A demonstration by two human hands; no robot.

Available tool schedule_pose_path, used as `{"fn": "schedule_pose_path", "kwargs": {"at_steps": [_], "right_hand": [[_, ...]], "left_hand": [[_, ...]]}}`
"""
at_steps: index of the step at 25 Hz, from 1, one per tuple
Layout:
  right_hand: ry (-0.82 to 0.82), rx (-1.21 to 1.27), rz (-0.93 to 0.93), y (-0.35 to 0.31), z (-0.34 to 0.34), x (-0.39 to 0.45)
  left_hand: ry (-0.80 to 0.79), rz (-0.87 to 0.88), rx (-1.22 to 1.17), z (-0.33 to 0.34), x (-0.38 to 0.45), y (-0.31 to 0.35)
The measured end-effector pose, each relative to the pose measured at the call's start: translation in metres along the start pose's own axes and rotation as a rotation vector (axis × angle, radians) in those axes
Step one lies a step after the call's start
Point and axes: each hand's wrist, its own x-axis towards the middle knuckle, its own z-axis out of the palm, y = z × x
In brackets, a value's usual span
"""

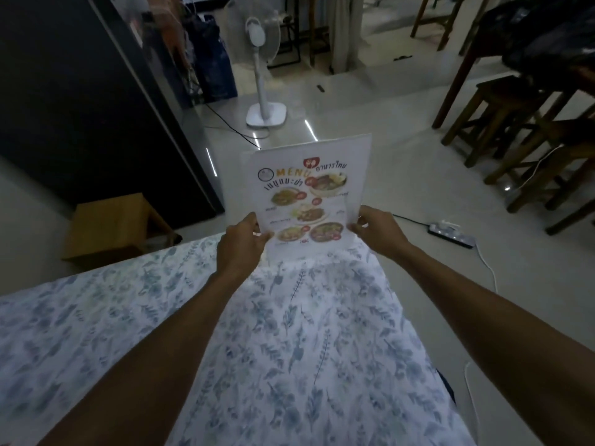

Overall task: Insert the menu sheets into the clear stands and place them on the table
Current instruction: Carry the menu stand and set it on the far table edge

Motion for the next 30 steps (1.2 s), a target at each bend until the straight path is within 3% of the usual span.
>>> {"fn": "schedule_pose_path", "kwargs": {"at_steps": [7, 15, 20, 30], "right_hand": [[-0.021, -0.037, -0.029, 0.024, 0.002, 0.092], [-0.071, -0.055, -0.009, 0.031, 0.018, 0.137], [-0.063, -0.094, -0.039, 0.037, 0.022, 0.145], [-0.078, -0.082, 0.091, 0.030, 0.016, 0.132]], "left_hand": [[-0.001, -0.047, -0.010, 0.041, 0.073, -0.003], [0.014, -0.036, 0.063, 0.060, 0.109, -0.022], [0.008, -0.012, 0.114, 0.066, 0.109, -0.026], [-0.141, -0.004, 0.335, 0.056, 0.098, -0.022]]}}
